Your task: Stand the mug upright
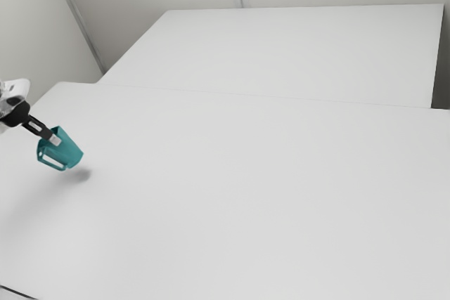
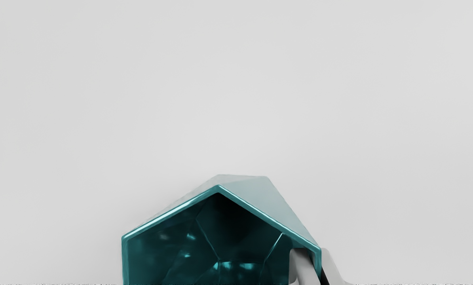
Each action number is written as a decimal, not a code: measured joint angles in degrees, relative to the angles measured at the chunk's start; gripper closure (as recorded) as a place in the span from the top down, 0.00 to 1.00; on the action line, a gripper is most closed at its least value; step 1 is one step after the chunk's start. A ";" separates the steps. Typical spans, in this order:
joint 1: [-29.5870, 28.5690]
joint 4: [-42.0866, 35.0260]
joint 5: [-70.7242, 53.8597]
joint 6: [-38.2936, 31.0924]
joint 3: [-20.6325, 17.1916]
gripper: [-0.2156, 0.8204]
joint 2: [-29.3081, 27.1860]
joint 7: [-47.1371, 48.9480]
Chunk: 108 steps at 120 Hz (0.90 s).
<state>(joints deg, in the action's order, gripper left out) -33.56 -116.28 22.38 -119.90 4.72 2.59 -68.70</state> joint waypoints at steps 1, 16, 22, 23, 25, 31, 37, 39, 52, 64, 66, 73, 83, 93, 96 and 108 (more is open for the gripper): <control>0.19 -0.02 -0.33 0.07 -0.01 0.03 -0.03 0.41; 3.76 0.02 -4.08 0.93 -0.10 0.03 0.14 6.29; 5.18 0.05 -5.29 1.20 -0.36 0.03 0.13 8.59; 5.43 0.05 -5.46 1.26 -0.39 0.03 0.11 8.98; 5.87 0.05 -5.79 1.39 -0.50 0.03 0.07 9.74; 6.76 0.04 -6.54 1.74 -1.22 0.03 -0.16 11.98; 7.43 -0.06 -7.06 2.16 -2.03 0.03 -0.53 14.16; 7.72 -0.14 -7.20 2.29 -2.21 0.03 -0.71 14.88; 10.24 -1.04 -8.51 2.95 -2.58 0.03 -2.00 19.36; 12.85 -1.22 -9.87 3.37 -2.61 0.03 -2.17 23.11; 13.28 -1.23 -10.10 3.42 -2.62 0.03 -2.15 23.70; 14.82 -1.24 -10.72 3.57 -2.60 0.03 -2.00 25.66; 16.89 -1.25 -11.24 3.75 -2.62 0.03 -1.58 28.27; 18.71 -1.24 -11.50 3.89 -2.63 0.03 -1.06 30.67; 19.15 -1.21 -11.56 3.92 -2.62 0.03 -0.93 31.34; 20.02 -1.08 -11.72 4.13 -2.64 0.03 -0.18 33.83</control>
<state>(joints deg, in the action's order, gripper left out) -13.54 -117.36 10.66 -115.77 2.08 2.41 -34.87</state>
